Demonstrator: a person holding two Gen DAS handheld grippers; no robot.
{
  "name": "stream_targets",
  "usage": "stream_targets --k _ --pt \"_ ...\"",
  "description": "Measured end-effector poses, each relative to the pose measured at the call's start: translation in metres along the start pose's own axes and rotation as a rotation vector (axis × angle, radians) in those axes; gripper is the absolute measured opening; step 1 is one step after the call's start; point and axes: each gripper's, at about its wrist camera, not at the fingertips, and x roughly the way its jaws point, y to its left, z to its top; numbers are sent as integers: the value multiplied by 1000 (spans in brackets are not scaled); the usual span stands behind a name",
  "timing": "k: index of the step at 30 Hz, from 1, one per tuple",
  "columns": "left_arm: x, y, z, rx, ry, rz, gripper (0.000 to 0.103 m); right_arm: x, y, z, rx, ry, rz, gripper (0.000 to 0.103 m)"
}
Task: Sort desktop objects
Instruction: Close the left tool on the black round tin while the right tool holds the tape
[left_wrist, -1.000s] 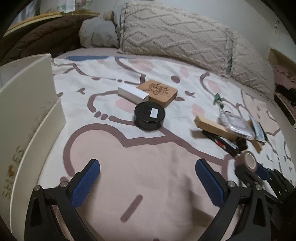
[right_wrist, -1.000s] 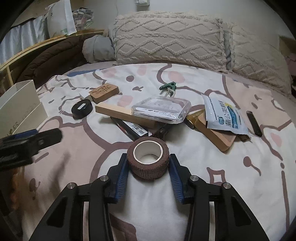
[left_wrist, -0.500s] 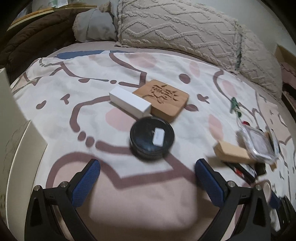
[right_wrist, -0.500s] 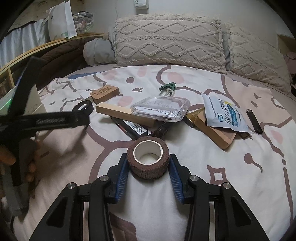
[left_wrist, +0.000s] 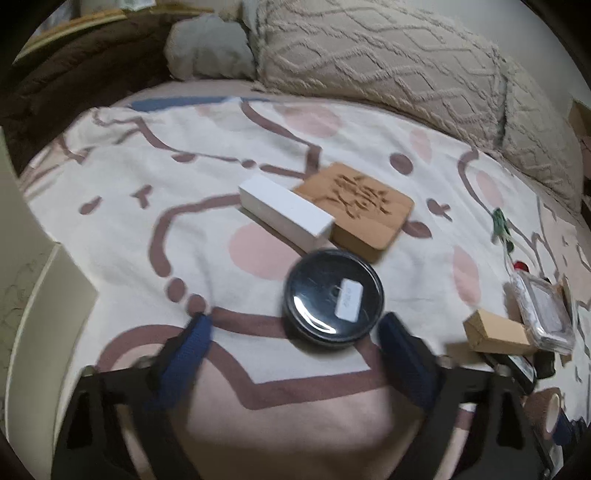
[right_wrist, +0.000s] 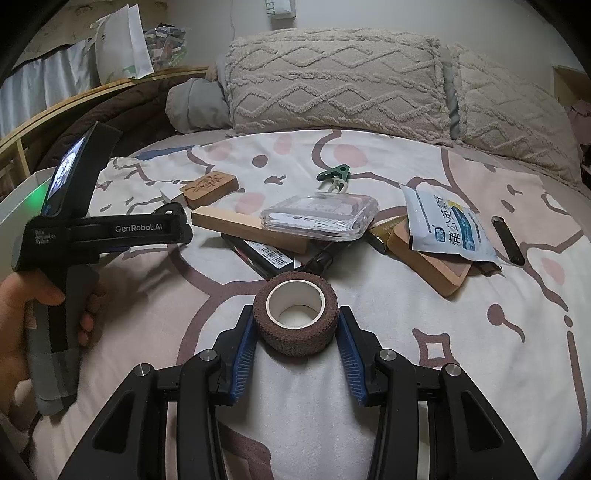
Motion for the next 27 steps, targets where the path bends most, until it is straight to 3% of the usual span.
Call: stream_targets --k 2,4,13,27 --pt "-1 0 -1 4 -18 3 68 -1 0 0 3 -1 2 44" --pt "-2 -2 0 15 -31 -13 49 -1 0 0 3 -3 1 44" --pt "-17 -3 -12 33 -62 -75 49 0 -3 -1 11 -2 13 44" --pt "-54 -14 -61 83 -54 -62 49 -5 -13 -5 70 -1 63 44"
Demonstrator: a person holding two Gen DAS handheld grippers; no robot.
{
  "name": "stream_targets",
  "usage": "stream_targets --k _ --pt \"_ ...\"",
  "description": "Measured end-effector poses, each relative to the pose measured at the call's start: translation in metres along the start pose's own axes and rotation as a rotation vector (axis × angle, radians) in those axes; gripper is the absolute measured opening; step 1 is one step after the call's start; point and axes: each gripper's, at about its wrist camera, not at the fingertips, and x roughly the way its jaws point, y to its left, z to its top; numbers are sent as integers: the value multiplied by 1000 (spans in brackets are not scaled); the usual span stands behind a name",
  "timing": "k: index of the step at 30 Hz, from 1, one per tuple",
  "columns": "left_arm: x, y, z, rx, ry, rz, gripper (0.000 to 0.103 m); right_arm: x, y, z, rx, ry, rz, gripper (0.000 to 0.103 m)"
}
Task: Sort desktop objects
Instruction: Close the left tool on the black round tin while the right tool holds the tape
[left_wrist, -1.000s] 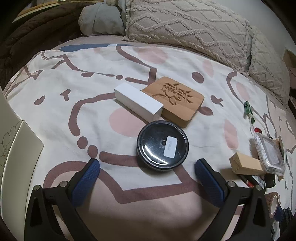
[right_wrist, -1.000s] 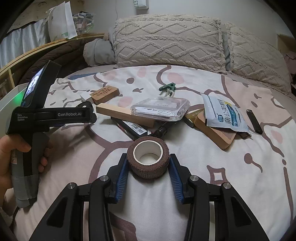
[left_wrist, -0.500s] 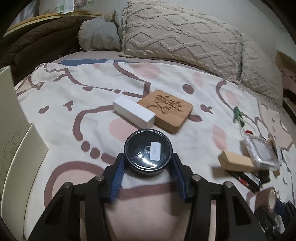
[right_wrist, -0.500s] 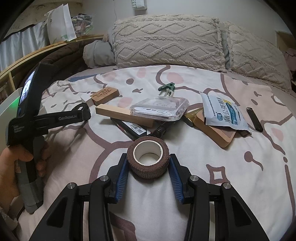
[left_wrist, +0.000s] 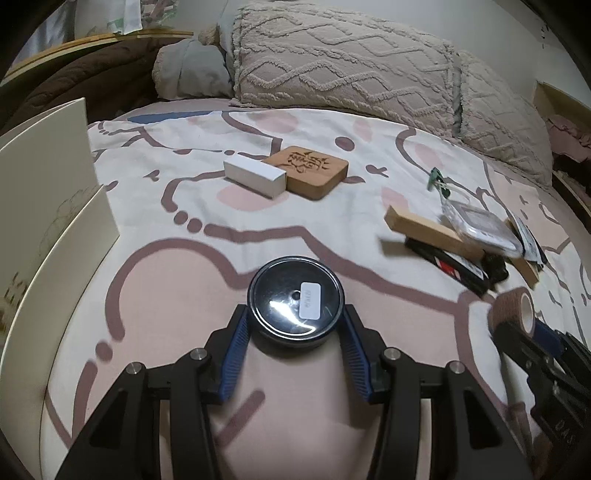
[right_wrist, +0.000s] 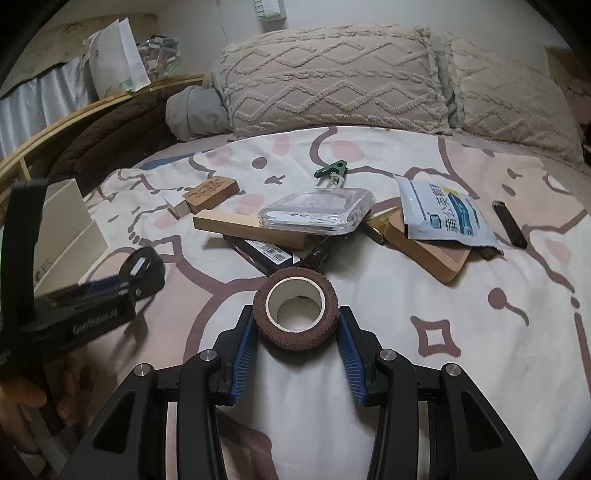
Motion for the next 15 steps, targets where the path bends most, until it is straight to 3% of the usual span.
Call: stream_targets --k 15 --pt "-26 -8 -24 1 -12 -18 49 -10 6 -5 -21 -11 -1 44"
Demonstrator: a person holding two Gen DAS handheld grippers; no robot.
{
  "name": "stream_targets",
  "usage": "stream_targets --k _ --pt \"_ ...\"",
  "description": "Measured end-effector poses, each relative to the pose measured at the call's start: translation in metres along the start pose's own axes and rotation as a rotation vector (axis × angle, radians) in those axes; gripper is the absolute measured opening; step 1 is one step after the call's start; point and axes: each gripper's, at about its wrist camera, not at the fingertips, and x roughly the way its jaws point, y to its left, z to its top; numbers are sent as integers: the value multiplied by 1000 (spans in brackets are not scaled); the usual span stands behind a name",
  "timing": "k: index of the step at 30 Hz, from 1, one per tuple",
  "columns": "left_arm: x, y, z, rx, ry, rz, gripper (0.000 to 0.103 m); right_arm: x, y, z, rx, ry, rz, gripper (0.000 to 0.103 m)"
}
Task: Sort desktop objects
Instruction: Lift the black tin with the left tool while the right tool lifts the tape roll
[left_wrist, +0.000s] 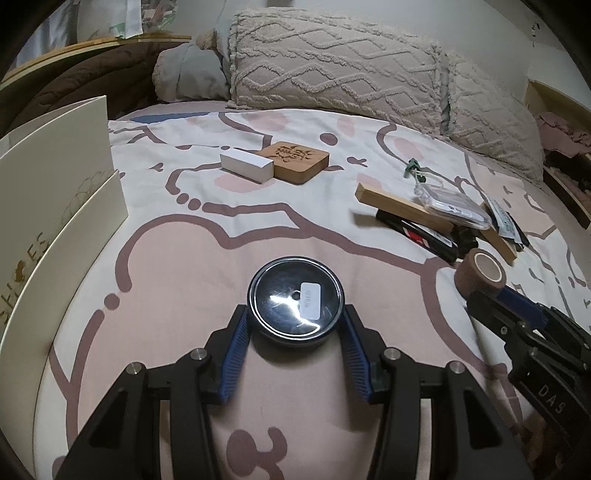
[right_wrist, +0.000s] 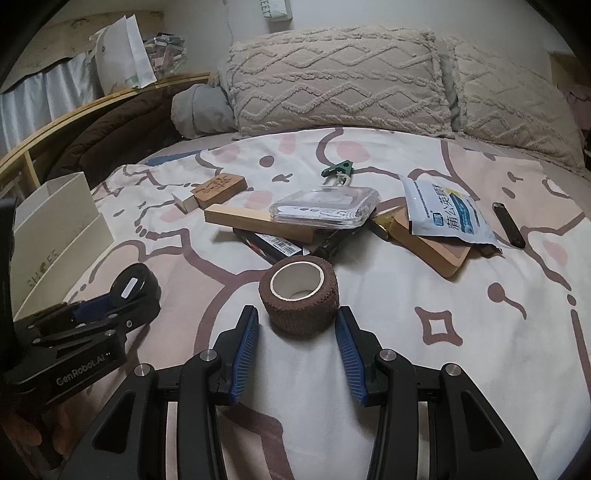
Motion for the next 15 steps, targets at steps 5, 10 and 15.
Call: stream_targets --k 5,10,15 --pt "-8 -1 -3 -11 -8 -27 49 -6 -1 -2 19 -7 25 44" --pt "-17 -2 -2 -3 -26 -52 49 -14 1 -2 18 -38 37 44" --pt "-26 -12 -1 43 -42 -37 49 -28 -3 -2 48 -102 49 44"
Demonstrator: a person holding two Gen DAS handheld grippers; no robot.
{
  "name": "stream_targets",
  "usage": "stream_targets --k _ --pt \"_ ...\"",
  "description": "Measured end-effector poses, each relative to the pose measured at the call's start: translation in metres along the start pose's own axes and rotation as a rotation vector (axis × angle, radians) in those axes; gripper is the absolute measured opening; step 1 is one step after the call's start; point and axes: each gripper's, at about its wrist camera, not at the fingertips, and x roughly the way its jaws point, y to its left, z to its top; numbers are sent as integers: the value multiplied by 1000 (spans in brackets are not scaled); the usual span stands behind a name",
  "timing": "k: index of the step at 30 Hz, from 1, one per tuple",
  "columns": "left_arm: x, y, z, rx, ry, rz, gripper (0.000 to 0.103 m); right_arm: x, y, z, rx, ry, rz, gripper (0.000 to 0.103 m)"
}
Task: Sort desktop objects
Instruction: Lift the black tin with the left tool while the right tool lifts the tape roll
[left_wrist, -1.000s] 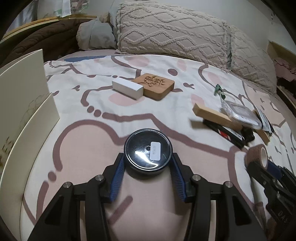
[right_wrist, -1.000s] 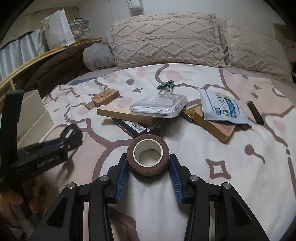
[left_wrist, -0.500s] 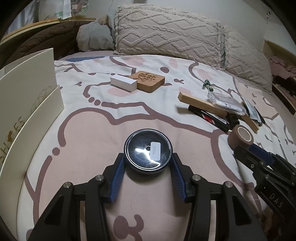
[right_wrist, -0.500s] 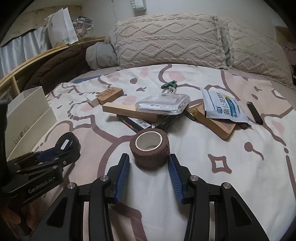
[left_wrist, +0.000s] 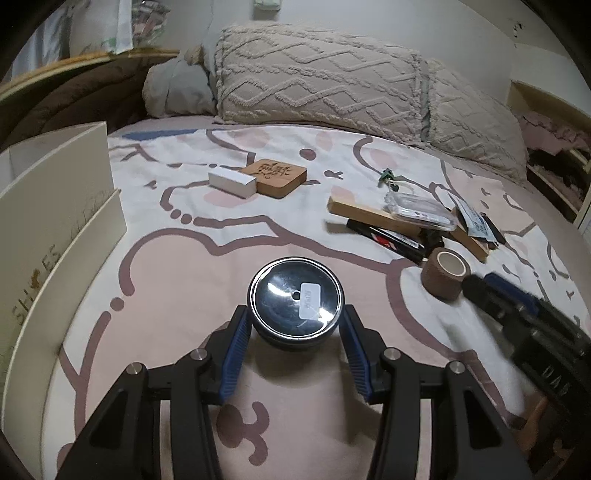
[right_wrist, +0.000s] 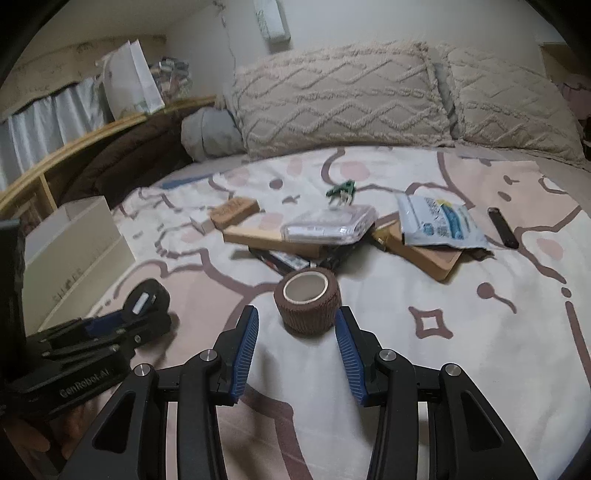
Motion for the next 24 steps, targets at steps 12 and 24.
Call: stream_targets --k 12,24 --pt "-5 0 3 -2 -4 -5 49 4 0 2 4 34 4 40" --pt "-12 1 6 -14 -18 -18 49 37 0 10 -13 157 -22 40"
